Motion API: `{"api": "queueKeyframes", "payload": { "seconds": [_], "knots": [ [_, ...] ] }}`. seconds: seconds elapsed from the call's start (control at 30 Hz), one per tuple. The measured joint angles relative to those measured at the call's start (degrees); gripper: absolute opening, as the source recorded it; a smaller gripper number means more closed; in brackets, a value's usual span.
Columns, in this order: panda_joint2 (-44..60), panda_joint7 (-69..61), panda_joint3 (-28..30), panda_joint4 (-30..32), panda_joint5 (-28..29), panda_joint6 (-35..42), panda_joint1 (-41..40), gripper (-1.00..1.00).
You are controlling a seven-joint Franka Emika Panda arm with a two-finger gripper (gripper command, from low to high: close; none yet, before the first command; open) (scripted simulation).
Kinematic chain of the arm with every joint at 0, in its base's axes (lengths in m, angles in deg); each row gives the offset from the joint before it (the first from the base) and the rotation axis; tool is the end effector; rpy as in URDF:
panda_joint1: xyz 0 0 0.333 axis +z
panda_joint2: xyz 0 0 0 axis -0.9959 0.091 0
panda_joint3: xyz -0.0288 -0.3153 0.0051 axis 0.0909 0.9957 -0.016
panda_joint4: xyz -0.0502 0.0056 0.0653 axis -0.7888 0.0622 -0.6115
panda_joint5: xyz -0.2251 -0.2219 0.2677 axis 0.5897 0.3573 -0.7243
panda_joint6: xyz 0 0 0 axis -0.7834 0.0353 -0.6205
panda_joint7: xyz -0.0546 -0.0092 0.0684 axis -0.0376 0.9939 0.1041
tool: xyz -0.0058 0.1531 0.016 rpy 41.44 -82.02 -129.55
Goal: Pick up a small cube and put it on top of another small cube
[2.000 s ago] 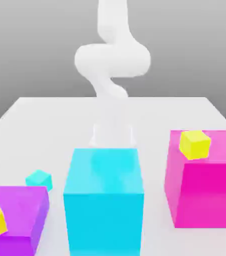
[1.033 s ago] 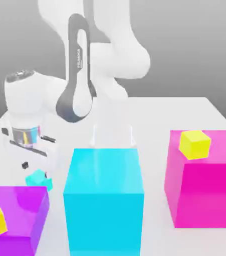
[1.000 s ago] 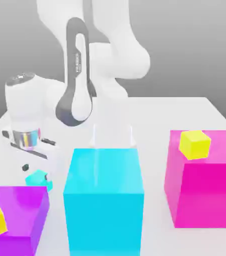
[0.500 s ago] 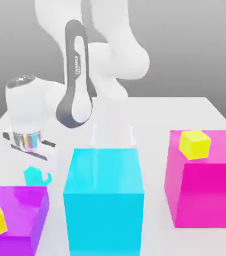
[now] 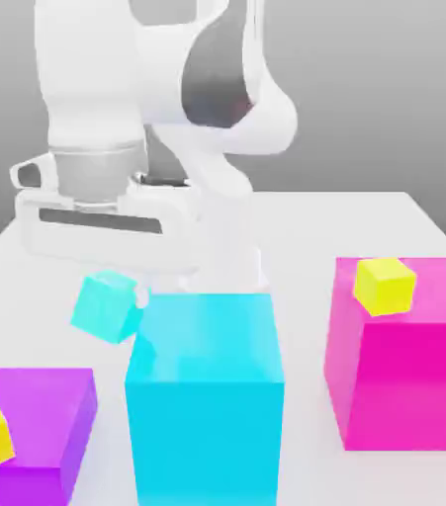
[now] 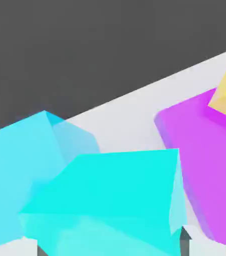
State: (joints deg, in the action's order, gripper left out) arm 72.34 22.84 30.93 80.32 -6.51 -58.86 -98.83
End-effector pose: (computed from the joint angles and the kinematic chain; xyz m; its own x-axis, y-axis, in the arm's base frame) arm 0.4553 -0.0534 0.3247 0.3590 -0.9332 -0.0153 -0.9277 -0.3550 -0.1156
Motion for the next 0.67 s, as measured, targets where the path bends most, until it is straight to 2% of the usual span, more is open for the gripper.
{"api": "queueKeyframes", "payload": {
  "seconds": [0.23,0.33,0.4,0.5,0.53,0.67],
  "knots": [
    [-6.1,19.6,-11.7,-5.3,-4.2,14.1,7.2,-1.0],
    [-8.6,28.5,-17.4,-6.2,-4.9,17.8,9.9,-1.0],
    [-8.4,31.8,-20.0,-4.9,-5.0,16.5,10.6,-1.0],
    [-5.9,33.1,-22.2,-1.0,-5.2,10.1,10.5,-1.0],
    [-5.4,33.2,-22.5,-0.3,-5.2,8.9,10.5,1.0],
    [-5.4,33.2,-22.5,-0.3,-5.2,8.9,10.5,1.0]
  ]
}}
